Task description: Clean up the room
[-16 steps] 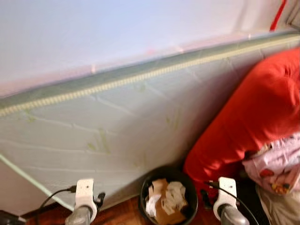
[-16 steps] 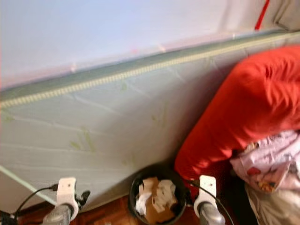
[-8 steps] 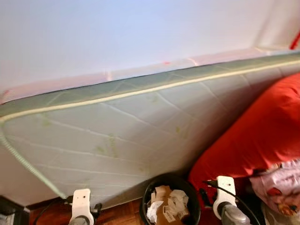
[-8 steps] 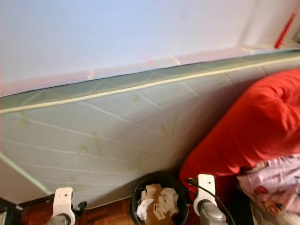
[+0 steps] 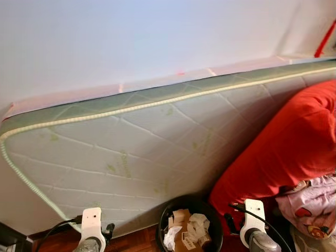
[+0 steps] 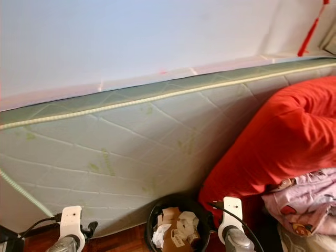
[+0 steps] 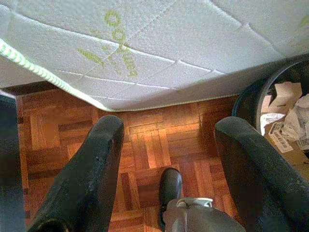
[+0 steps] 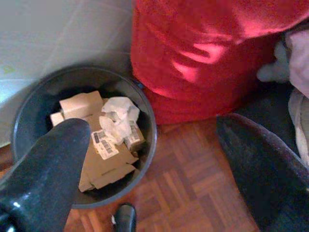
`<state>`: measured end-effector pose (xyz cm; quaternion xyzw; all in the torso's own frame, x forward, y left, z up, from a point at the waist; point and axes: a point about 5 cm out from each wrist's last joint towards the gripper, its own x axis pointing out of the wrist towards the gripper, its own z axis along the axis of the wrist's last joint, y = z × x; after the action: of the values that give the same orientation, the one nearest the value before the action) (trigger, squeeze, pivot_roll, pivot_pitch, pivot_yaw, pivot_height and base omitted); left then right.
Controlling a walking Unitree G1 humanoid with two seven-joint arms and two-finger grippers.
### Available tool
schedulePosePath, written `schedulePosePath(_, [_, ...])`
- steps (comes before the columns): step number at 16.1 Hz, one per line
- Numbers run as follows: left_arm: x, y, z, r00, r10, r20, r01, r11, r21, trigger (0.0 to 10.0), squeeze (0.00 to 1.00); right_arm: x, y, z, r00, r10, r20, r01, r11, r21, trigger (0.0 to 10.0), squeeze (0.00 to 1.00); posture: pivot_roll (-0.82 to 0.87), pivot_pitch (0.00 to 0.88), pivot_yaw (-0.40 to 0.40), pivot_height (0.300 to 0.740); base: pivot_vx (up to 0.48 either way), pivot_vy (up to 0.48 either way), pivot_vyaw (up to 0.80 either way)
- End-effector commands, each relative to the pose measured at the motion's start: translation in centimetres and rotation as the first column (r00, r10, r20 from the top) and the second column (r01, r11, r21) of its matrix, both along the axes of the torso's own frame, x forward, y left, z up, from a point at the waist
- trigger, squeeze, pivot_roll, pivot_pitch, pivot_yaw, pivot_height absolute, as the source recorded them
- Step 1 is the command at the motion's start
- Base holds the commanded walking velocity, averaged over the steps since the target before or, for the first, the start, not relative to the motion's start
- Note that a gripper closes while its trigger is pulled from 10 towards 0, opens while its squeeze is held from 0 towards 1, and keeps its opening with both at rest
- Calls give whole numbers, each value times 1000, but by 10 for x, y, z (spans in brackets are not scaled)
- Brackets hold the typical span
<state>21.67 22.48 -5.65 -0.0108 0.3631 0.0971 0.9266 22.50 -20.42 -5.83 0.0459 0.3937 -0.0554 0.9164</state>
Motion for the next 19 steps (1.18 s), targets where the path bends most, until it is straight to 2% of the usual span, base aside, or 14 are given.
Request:
schedulePosePath(1, [-10, 0, -7, 999, 5, -51, -5, 1000, 3, 10000, 0, -5, -9, -1, 1000, -18, -12, 18, 1000, -15, 10000, 0, 135, 0, -51, 740, 0, 0, 0])
schedulePosePath(3, [-18, -4, -12, 997, 0, -72, -1, 1000, -1, 10000, 0, -10, -18, -2, 1000, -16, -10, 16, 1000, -21, 10000, 0, 132, 0, -56, 740, 0, 0, 0])
schedulePosePath(4, [-25, -5, -16, 996, -1, -93, 1, 1000, -1, 10000, 0, -17, -26, -4, 998, -67, -11, 67, 998, -3, 10000, 0, 123, 0, -48, 740, 0, 0, 0])
schedulePosePath(6, [-36, -7, -21, 993, -13, -116, 13, 1000, -2, 10000, 0, -32, -33, -10, 999, -17, -46, 16, 1000, -25, 10000, 0, 85, 0, -33, 740, 0, 0, 0])
schedulePosePath(7, [-41, -4, -23, 992, 10, -125, -11, 1000, -1, 10000, 0, -44, -34, -15, 997, -3, -77, 1, 1000, -21, 10000, 0, 63, 0, -9, 740, 0, 0, 0])
schedulePosePath(8, [-43, -2, -24, 992, 23, -124, -24, 1000, -5, 10000, 0, -48, -34, -17, 996, 7, -86, -9, 1000, -23, 10000, 0, 52, 0, -12, 740, 0, 0, 0])
schedulePosePath(9, [-44, 1, -23, 993, 6, -119, -6, 1000, -1, 10000, 0, -54, -38, -19, 994, -68, -91, 67, 998, -12, 10000, 0, 44, 0, -39, 740, 0, 0, 0])
schedulePosePath(12, [-41, 10, -19, 994, 34, -103, -32, 999, 23, 10000, 0, -67, -40, -25, 972, -199, -121, 202, 979, 8, 10000, 0, 98, 0, -78, 740, 0, 0, 0])
schedulePosePath(14, [-31, 29, -9, 997, 62, -55, -59, 996, 62, 10000, 0, -78, -29, -33, 971, -158, -177, 162, 987, 9, 10000, 0, 144, 0, -22, 740, 0, 0, 0])
schedulePosePath(19, [-23, 48, 2, 995, 95, -22, -93, 991, 95, 10000, 0, -80, -28, -33, 961, -213, -177, 223, 974, 39, 10000, 0, 181, 0, -67, 740, 0, 0, 0])
